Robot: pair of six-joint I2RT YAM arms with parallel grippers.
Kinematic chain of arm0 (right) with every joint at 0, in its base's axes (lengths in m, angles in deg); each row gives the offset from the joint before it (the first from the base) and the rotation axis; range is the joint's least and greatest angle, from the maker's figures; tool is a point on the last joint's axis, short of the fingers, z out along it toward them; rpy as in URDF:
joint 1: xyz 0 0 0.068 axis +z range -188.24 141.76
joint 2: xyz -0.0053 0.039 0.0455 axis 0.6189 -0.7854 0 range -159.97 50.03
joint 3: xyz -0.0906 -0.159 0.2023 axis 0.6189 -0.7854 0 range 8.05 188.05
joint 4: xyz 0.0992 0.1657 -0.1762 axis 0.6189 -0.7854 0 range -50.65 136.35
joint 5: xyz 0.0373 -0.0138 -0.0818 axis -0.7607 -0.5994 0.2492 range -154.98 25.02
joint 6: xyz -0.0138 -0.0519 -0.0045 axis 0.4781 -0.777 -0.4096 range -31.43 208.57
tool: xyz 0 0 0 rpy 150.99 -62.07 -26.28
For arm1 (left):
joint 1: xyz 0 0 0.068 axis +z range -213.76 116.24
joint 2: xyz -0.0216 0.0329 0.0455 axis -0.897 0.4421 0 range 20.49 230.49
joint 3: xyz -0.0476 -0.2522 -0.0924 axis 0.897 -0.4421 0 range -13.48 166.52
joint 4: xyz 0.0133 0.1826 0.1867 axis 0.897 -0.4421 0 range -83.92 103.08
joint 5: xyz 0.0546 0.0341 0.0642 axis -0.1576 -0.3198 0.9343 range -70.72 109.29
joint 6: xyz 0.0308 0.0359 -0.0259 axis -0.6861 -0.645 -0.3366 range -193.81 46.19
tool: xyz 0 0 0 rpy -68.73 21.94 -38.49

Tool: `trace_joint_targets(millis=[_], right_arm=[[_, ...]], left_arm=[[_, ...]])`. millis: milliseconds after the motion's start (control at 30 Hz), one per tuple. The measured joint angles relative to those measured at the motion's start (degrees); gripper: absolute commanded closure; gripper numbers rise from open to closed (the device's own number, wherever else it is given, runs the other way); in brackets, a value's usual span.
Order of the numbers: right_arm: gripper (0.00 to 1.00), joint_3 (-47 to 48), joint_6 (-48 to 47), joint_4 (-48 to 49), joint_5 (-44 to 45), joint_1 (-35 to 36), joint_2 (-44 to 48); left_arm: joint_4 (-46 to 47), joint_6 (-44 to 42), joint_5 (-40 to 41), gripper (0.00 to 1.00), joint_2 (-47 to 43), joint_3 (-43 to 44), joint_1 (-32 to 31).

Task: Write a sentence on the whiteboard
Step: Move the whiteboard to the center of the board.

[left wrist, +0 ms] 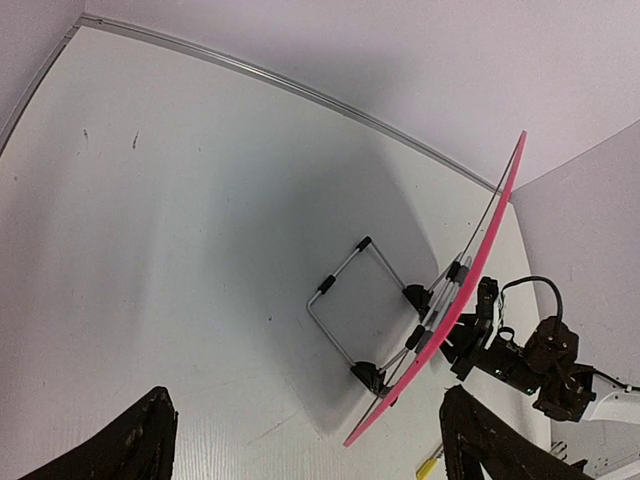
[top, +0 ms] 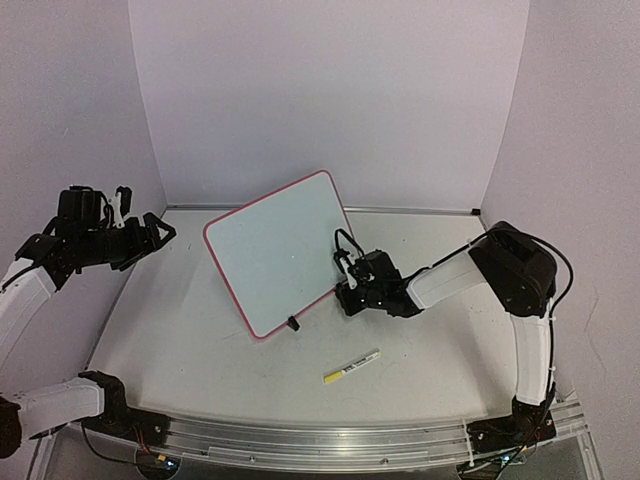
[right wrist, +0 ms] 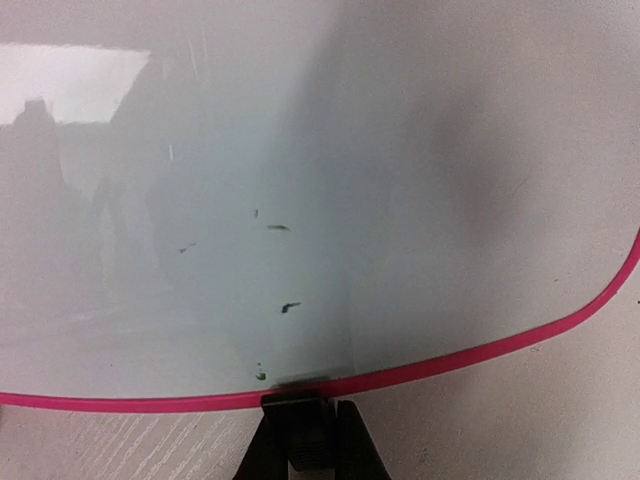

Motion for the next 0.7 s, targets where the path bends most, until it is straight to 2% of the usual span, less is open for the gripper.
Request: trace_joint_targets(millis=[167, 333, 700], right_arm=[[1.00, -1.4, 0.4, 0.8, 2.9, 1.1, 0.6], [1.00, -2.3, 1.8, 1.1, 6.3, 2.3, 1.1], [1.00, -4.2, 11.1, -2.3, 21.1, 5.2, 2.7]], left_arm=[[-0.9, -0.6, 0.0, 0.08, 0.0, 0.0, 0.0], [-0.9, -0.9, 0.0, 0.08, -0.1, 0.0, 0.0], [-3.1, -2.0, 0.0, 0.06, -0.4, 0.0, 0.0]])
